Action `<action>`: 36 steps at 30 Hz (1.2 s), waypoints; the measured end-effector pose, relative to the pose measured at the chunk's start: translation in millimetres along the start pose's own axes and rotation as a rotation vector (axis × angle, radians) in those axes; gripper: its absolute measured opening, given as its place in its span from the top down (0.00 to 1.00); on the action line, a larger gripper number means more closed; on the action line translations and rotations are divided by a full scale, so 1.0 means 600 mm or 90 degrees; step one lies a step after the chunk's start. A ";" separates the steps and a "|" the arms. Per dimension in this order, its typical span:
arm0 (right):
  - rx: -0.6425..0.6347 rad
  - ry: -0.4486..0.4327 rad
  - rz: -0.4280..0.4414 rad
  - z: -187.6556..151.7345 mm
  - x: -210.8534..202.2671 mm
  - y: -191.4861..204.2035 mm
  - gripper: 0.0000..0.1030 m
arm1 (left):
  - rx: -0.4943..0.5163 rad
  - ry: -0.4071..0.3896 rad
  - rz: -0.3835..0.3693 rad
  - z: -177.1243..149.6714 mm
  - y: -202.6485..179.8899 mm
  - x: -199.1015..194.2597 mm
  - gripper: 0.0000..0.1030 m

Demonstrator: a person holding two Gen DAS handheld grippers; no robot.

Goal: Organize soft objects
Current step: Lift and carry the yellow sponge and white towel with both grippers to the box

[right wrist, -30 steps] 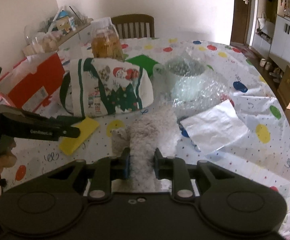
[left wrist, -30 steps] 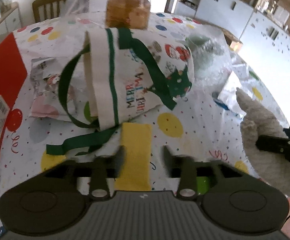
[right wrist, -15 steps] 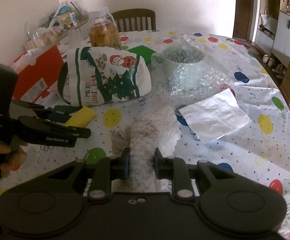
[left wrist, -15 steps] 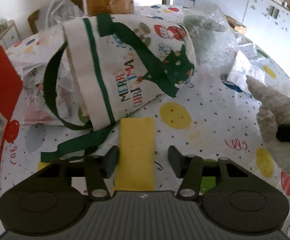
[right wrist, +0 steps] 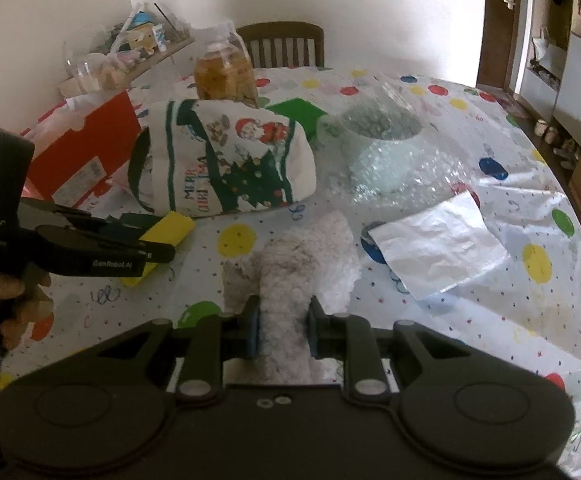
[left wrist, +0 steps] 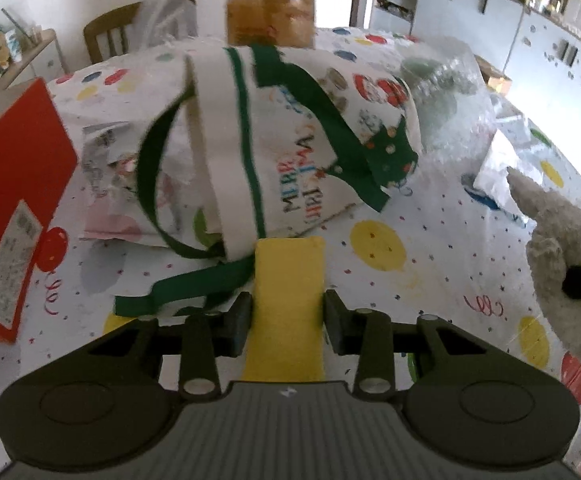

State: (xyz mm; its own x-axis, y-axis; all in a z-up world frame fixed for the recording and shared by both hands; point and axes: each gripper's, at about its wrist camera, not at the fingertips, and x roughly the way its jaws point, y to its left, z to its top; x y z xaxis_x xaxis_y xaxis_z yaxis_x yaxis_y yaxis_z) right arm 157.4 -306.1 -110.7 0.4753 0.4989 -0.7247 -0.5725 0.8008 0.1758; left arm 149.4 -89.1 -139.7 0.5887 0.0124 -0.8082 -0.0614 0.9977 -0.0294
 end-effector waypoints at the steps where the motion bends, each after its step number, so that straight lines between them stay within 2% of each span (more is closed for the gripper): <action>1: -0.003 -0.002 0.001 0.003 -0.004 0.003 0.80 | -0.005 -0.002 -0.003 0.000 0.006 -0.006 0.64; 10: -0.044 -0.033 0.026 0.049 -0.032 0.057 0.80 | -0.049 -0.027 -0.023 0.016 0.060 -0.072 0.64; 16: -0.066 -0.050 0.049 0.090 -0.035 0.109 0.81 | -0.069 -0.055 -0.031 0.028 0.118 -0.119 0.64; 19: -0.067 -0.056 0.074 0.115 -0.036 0.137 0.82 | -0.070 -0.067 -0.027 0.035 0.151 -0.143 0.64; 27: -0.099 -0.087 0.099 0.183 -0.027 0.231 0.82 | -0.082 -0.096 -0.021 0.055 0.250 -0.197 0.64; 36: -0.136 -0.115 0.126 0.259 0.014 0.343 0.82 | -0.070 -0.130 0.018 0.064 0.359 -0.236 0.64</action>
State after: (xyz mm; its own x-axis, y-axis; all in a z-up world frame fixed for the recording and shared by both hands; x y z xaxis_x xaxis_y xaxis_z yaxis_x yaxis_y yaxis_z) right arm 147.1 -85.6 23.2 0.4403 0.7041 -0.5571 -0.7837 0.6041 0.1442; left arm 83.8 126.3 -8.9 0.7360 0.0645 -0.6739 -0.1604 0.9837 -0.0811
